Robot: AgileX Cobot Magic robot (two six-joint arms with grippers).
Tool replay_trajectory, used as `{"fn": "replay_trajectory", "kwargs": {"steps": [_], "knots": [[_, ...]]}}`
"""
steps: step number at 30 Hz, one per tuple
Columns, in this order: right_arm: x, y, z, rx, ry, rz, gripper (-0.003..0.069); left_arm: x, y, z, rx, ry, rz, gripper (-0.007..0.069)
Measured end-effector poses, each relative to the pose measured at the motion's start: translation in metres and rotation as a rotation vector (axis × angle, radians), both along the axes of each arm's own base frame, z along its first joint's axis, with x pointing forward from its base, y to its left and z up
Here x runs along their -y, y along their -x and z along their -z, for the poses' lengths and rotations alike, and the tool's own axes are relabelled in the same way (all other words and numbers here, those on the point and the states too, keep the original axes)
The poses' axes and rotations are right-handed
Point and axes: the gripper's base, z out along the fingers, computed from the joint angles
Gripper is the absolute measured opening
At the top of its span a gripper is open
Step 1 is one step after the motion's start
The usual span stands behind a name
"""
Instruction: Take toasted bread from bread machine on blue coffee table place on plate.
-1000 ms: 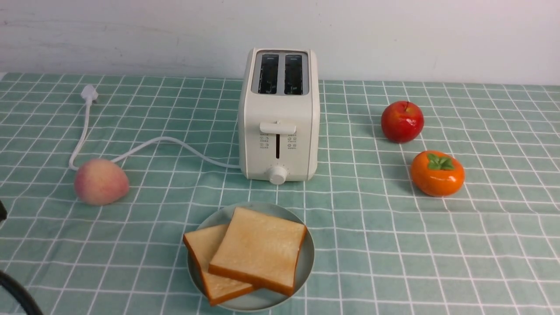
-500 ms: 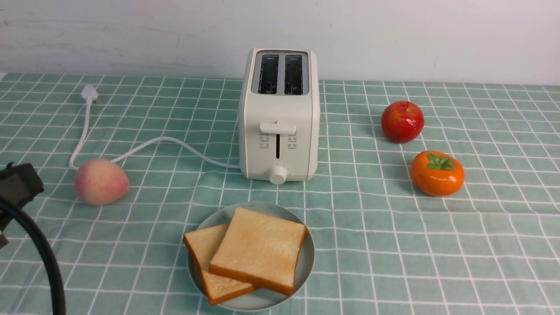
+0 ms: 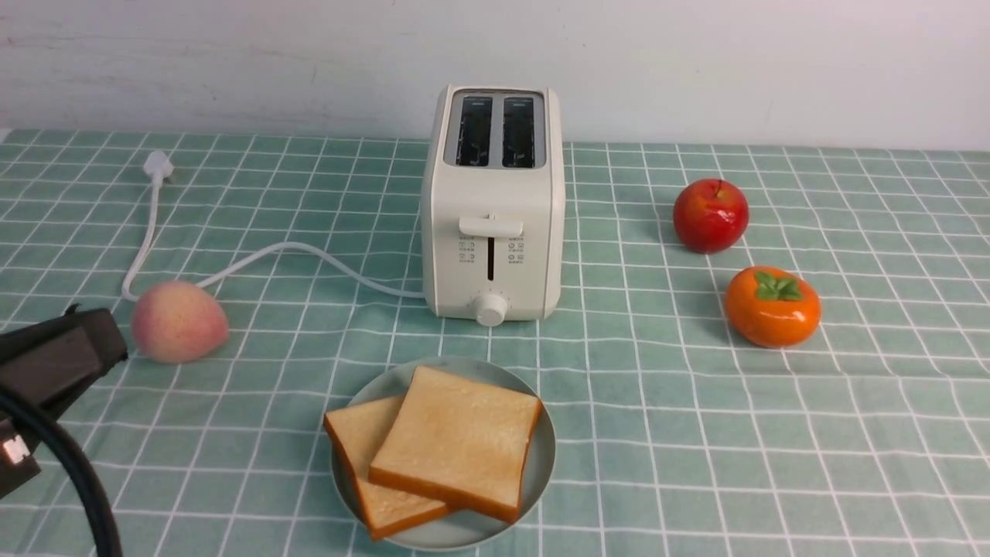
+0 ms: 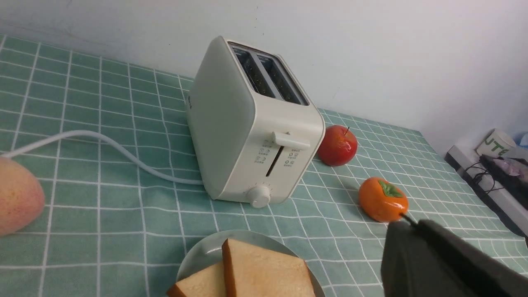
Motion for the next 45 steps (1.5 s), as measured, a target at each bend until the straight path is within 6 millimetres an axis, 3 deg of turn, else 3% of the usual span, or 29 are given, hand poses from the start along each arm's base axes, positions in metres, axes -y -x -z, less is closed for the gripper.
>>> {"fn": "replay_trajectory", "kwargs": {"steps": [15,25,34,36,42,45], "knots": [[0.0,0.0,0.0,0.0,0.0,0.0,0.0044,0.003,0.002,-0.002,0.023,0.004,0.028,-0.0011],[0.0,0.0,0.0,0.0,0.003,0.001,0.0054,-0.005,0.024,-0.006,0.108,-0.005,-0.037,-0.0003],[0.0,0.0,0.0,0.0,0.003,0.001,0.0061,-0.025,0.04,0.069,-0.024,-0.115,-0.228,0.0003],[0.0,0.0,0.0,0.0,0.003,0.001,0.0064,-0.03,0.045,0.099,-0.04,-0.155,-0.273,0.0003],[0.0,0.0,0.0,0.002,0.003,0.001,0.0071,-0.032,0.044,0.155,-0.147,-0.197,-0.283,0.0007],[0.0,0.0,0.001,0.0,0.003,0.001,0.0071,-0.032,0.044,0.16,-0.15,-0.189,-0.282,0.0011]]}}
